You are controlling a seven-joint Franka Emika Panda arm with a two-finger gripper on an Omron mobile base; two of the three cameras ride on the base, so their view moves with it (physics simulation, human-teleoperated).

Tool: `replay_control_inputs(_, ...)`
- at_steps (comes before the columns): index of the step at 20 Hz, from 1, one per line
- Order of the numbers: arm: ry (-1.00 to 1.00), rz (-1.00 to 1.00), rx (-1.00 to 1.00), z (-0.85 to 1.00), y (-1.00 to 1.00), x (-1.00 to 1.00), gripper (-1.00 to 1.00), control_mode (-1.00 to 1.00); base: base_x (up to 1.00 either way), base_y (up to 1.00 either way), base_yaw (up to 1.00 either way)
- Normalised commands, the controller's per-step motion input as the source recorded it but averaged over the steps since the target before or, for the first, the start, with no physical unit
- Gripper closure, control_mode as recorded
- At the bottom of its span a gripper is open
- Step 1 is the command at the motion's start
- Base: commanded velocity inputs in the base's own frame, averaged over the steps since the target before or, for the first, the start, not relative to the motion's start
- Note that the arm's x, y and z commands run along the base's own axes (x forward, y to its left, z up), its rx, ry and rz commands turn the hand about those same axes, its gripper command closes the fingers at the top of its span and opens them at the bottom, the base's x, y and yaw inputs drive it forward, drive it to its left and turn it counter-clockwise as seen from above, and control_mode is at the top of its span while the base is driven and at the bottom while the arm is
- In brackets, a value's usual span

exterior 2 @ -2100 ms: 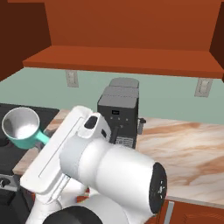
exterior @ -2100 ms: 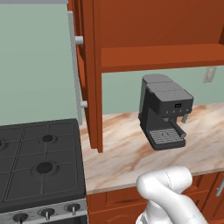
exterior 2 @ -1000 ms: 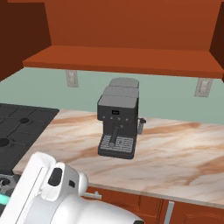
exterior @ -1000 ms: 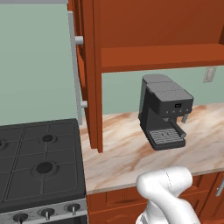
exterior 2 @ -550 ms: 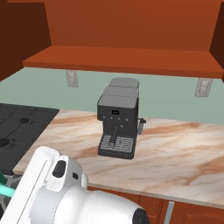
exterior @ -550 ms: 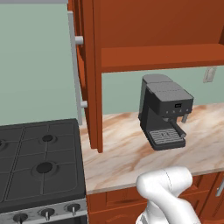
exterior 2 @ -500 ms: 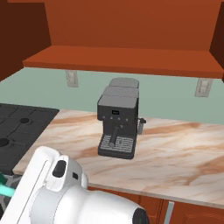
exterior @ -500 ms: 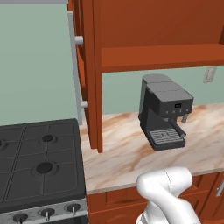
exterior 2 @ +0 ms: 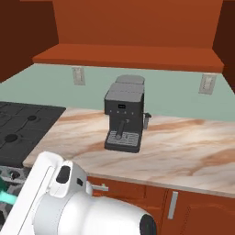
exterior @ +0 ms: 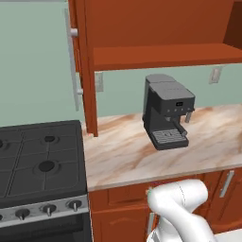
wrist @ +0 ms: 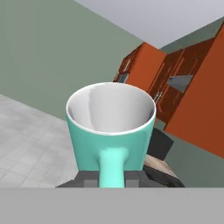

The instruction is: Open the cabinet directly in front. Then move the wine and the mug to the dining counter with the candle on it.

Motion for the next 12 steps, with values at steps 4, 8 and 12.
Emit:
replay_control_inputs(4, 0.00, 0.00, 0.00, 0.00, 0.00, 0.00, 1.00, 1.00, -0.99, -0.51, -0.16)
replay_control_inputs(8, 0.00, 0.00, 0.00, 0.00, 0.00, 0.00, 1.00, 1.00, -0.86, -0.35, -0.19)
replay_control_inputs(12, 0.00, 0.00, 0.00, 0.00, 0.00, 0.00, 1.00, 1.00, -0.38, -0.25, -0.36)
